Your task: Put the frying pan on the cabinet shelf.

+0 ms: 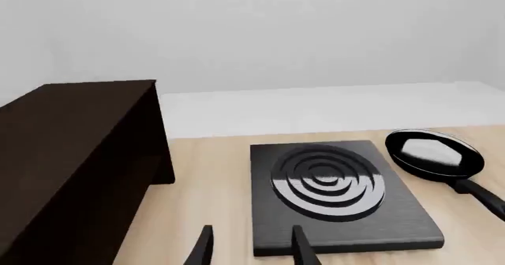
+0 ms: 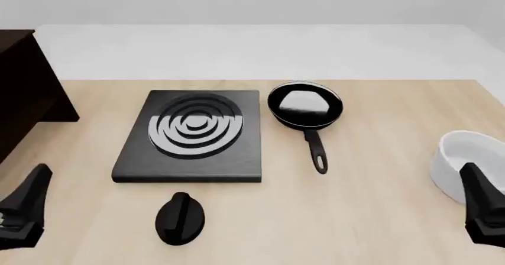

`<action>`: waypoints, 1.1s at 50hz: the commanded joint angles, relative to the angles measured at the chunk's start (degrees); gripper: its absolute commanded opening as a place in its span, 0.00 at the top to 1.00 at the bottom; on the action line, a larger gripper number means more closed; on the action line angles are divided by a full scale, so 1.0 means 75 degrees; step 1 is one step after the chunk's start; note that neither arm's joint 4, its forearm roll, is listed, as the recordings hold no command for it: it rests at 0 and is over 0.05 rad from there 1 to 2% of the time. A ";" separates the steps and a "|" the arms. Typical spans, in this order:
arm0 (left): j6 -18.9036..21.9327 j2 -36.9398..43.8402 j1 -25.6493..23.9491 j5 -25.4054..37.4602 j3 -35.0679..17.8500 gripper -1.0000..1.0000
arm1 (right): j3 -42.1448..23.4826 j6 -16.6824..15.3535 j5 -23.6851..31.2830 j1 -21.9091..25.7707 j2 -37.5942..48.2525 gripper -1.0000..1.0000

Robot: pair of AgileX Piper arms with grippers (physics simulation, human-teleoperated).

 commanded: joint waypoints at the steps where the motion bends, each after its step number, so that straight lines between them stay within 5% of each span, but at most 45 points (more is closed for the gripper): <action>1: -0.0195 -0.0402 0.0138 -0.0389 0.0377 0.00 | 0.0058 0.0057 -0.0030 0.0132 -0.0381 0.00; 9: -0.0143 -0.0390 0.0084 -0.0348 0.0402 0.00 | -0.0431 0.0064 0.0447 0.0042 -0.0394 0.00; 10: -0.0067 -0.0401 0.0017 -0.0360 0.0410 0.00 | -0.0479 0.0446 0.0519 -0.0049 -0.0284 0.00; 11: 0.0055 -0.0400 0.0019 -0.0348 0.0416 0.00 | -0.0533 -0.0354 0.0466 -0.0193 -0.0006 0.00; 12: -0.0008 -0.0400 0.0014 -0.0339 0.0414 0.00 | -0.0573 -0.0587 0.0504 -0.0084 -0.0100 0.00; 14: 0.0030 -0.0402 -0.0001 -0.0349 0.0407 0.00 | -0.0896 -0.0022 0.0615 0.0039 0.0189 0.00; 16: -0.0031 -0.0386 0.0020 -0.0346 0.0419 0.00 | -0.1214 0.0049 0.0786 0.0153 0.0336 0.00; 27: -0.0032 -0.0340 0.0131 -0.0369 0.0422 0.00 | -0.2117 -0.0372 0.1031 0.0586 0.1742 0.00; 34: -0.0009 -0.0314 0.0106 -0.0370 0.0425 0.00 | -0.2537 -0.0133 0.1239 0.0627 0.2228 0.00; 35: -0.0029 -0.0274 0.0110 -0.0394 0.0424 0.00 | -0.2599 -0.0488 0.1264 0.0653 0.2230 0.00; 38: -0.0033 -0.0225 0.0093 -0.0423 0.0424 0.00 | -0.2723 -0.0058 0.1217 0.0966 0.2581 0.00; 40: -0.0031 -0.0222 0.0089 -0.0417 0.0427 0.00 | -0.2754 -0.0280 0.1093 0.1215 0.2943 0.00; 50: -0.0090 -0.0163 0.0065 -0.0442 0.0426 0.00 | -0.2930 0.0400 0.0943 0.1772 0.4375 0.00; 55: -0.0074 -0.0200 0.0044 -0.0391 0.0426 0.00 | -0.2960 0.0086 0.0755 0.1899 0.4685 0.00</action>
